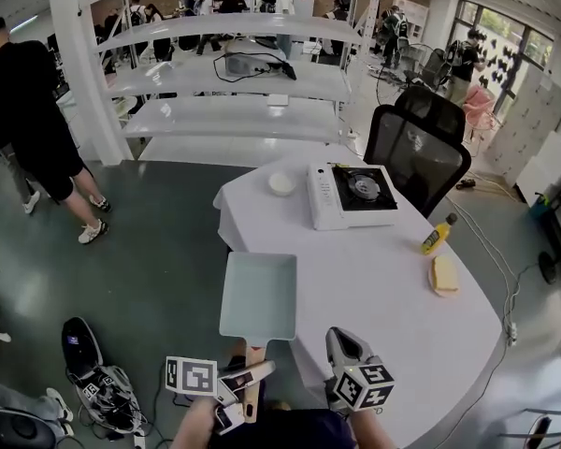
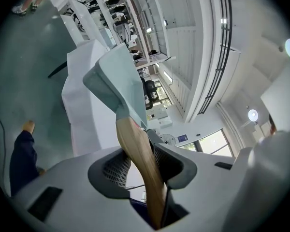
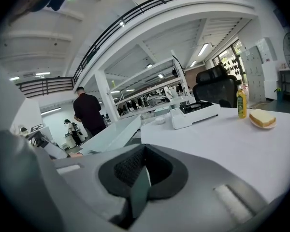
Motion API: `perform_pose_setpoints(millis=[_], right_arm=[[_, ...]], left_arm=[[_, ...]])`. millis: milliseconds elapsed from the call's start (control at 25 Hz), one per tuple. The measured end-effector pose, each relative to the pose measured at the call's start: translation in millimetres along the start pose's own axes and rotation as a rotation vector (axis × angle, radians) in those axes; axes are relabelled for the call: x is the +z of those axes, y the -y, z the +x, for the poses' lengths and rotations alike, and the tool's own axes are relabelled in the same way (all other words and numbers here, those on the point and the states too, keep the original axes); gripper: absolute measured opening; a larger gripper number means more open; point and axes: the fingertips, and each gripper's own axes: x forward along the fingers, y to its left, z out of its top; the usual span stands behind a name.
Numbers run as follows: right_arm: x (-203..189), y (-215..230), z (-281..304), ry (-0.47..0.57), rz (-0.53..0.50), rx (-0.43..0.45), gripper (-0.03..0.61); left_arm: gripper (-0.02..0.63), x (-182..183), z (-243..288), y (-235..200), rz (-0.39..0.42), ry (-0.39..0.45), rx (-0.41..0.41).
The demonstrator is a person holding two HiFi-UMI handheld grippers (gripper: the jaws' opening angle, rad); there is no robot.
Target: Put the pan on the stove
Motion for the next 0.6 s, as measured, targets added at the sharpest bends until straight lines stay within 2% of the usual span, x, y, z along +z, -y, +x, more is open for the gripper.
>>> perform_pose_setpoints(millis=[600], right_arm=[[103, -13, 161, 0.130, 0.028, -0.129, 0.000]], left_arm=[[0.155, 214, -12, -11, 0.111, -0.116, -0.033]])
